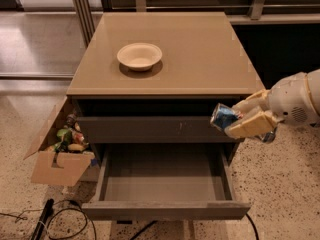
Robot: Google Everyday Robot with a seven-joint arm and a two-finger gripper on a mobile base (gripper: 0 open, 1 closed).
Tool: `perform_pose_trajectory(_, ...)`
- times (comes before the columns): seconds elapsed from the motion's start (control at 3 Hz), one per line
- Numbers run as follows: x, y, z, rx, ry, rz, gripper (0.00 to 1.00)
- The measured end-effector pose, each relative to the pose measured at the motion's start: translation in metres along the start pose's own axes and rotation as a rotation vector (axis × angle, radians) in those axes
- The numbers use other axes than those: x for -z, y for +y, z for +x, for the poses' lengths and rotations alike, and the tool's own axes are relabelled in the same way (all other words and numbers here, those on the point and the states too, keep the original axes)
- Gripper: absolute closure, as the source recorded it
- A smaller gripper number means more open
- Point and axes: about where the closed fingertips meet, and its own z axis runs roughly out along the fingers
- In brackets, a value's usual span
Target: Place redbull can into middle drawer
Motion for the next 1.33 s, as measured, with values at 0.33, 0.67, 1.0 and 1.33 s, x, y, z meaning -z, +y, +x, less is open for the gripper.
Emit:
perform_pose_trajectory(0.33,-0.056,0.039,0.048,-0.004,-0.009,-0.026,1.0)
perform_pose_trajectory(0.67,-0.1,0.054,0.08,-0.006,0.008,-0.04,1.0)
perform_pose_trajectory(1.0,-0.137,0.05,0.097,0.018,0.021,-0.035,1.0)
perform_pose_trajectory(1.33,-0.167,0.033,0.109,0.052,0.048,-0.005,1.0)
